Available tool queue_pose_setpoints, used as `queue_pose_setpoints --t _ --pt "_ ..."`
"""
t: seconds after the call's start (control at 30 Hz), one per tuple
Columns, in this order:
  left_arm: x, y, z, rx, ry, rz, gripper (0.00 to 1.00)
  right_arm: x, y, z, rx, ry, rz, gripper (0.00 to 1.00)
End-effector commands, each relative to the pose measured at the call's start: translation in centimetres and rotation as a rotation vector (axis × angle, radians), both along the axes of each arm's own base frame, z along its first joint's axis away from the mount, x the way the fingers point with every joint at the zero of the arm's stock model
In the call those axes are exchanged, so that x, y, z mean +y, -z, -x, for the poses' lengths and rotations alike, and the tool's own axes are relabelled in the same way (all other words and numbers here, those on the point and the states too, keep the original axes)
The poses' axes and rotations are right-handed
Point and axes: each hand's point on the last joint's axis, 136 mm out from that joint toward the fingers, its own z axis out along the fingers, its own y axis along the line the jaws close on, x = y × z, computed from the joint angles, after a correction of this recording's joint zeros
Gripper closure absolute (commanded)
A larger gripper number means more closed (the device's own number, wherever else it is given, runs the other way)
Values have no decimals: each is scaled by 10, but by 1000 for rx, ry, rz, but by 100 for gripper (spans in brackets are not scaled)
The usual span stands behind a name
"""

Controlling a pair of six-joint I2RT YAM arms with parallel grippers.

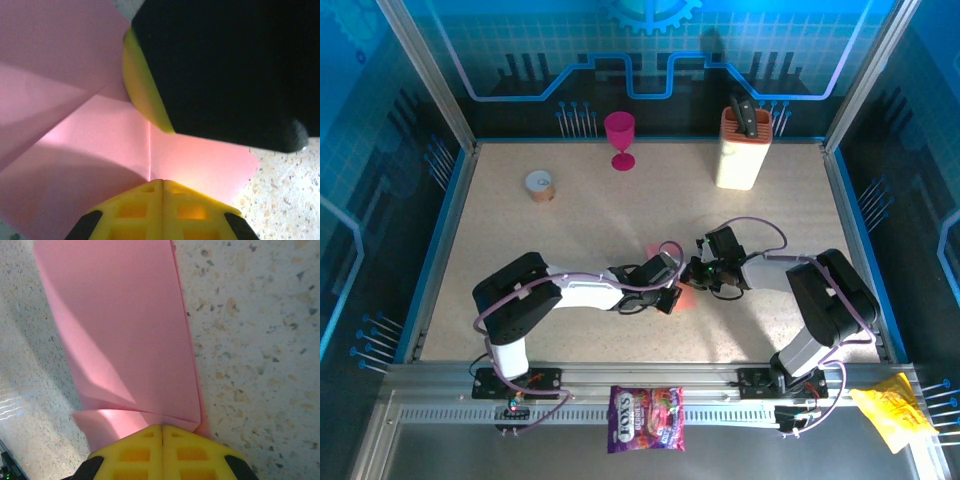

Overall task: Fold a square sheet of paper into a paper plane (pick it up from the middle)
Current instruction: Fold the triangle a second time at the center of the table.

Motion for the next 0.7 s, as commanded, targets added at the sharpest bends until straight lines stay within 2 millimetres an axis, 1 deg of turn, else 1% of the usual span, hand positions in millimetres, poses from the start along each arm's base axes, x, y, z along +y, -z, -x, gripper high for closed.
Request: queue_pose_setpoints --t 0.0,0.13,0.4,0.5,0.67 --pt "4 10 -2 12 8 -23 100 -25 43 36 149 23 142 100" --pt "13 16 7 35 4 -29 100 -27 46 36 159 26 153 100" --pt "42 28 35 97 -24 -49 100 -29 52 36 172 33 171 100" --pt "50 33 47 113 -26 -57 100 -30 53 37 176 34 178 100" --pt "56 39 62 128 -29 -64 100 -31 55 37 182 37 184 100"
